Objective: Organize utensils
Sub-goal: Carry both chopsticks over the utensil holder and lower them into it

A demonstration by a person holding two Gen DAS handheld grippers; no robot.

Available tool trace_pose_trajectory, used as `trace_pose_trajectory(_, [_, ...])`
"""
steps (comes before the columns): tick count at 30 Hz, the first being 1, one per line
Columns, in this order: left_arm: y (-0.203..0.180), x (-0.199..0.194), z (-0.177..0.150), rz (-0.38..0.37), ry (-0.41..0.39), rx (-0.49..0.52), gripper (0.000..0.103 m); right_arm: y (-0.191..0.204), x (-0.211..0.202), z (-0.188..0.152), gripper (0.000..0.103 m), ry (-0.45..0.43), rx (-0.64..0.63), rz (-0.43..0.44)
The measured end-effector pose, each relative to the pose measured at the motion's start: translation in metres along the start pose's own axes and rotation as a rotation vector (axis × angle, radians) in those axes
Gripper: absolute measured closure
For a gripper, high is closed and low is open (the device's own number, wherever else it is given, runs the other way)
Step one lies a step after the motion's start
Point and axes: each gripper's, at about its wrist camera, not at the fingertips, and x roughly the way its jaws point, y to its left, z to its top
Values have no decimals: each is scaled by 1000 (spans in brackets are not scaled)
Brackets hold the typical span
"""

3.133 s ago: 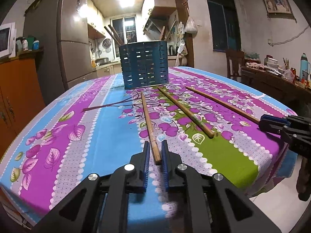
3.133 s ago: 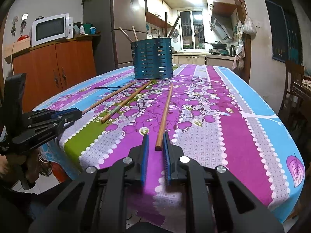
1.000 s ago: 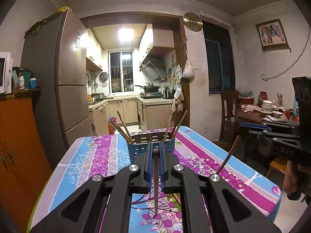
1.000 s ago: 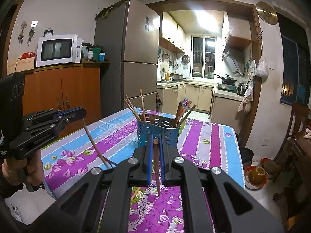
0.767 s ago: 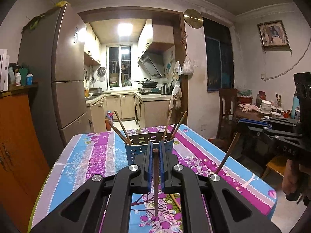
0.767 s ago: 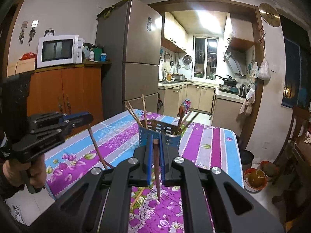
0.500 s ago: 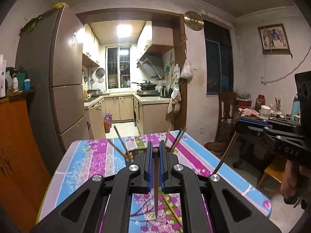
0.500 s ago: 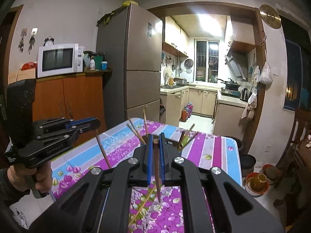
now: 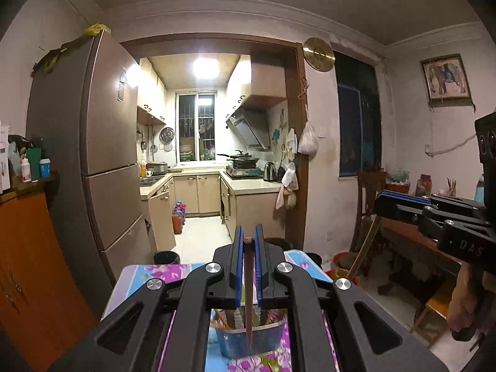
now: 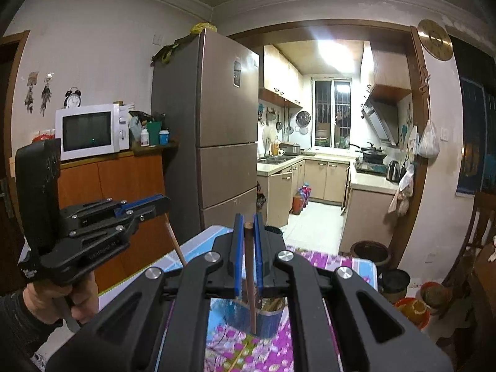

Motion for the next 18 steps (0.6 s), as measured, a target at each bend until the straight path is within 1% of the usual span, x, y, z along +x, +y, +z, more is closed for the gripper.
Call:
trace_pose_trajectory(3, [2, 15, 13, 8, -9, 3, 95, -6, 20, 17, 98, 2, -5, -14])
trace_pose_trajectory(8, [8, 48, 27, 21, 0, -1, 95, -21, 54, 25, 98, 21, 16, -30])
trace_pose_trajectory(13, [13, 77, 23, 23, 19, -8, 95, -38, 87, 18, 98, 55, 61, -23])
trace_pose_trajectory(18, [20, 104, 9, 25, 56, -14, 95, -46, 113, 3, 98, 97, 76, -21])
